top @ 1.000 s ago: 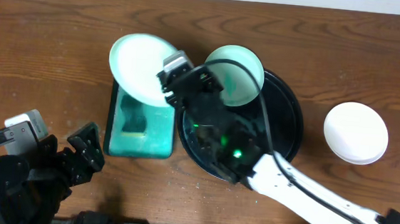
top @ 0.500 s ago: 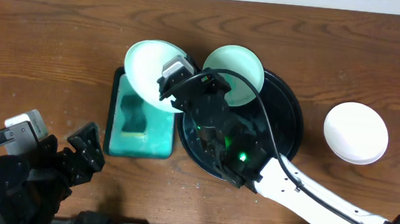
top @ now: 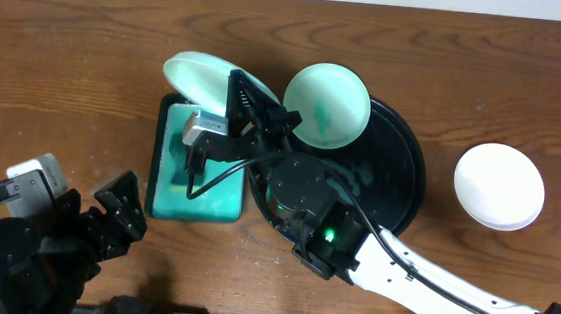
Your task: Clean dirty plates on tray and stack at the side
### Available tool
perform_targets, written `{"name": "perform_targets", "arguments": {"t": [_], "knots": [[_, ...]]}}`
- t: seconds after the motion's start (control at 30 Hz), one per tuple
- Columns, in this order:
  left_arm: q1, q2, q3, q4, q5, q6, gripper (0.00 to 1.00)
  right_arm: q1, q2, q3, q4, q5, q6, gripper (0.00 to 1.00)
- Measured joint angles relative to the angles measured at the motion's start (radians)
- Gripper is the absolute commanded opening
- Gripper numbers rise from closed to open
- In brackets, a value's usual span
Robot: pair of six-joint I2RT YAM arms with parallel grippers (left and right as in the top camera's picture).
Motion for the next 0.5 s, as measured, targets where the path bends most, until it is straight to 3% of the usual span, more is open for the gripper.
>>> {"name": "perform_targets", "arguments": {"t": [0.4, 0.5], "knots": [[0.0, 0.0, 0.0, 0.0, 0.0, 0.0, 0.85, 0.0, 0.0, 0.0, 0.005, 0.005, -0.03, 0.01], [0.0, 0.0, 0.0, 0.0, 0.0, 0.0, 0.85, -0.011, 0.0, 0.0, 0.006, 0.041, 0.04, 0.01]]}}
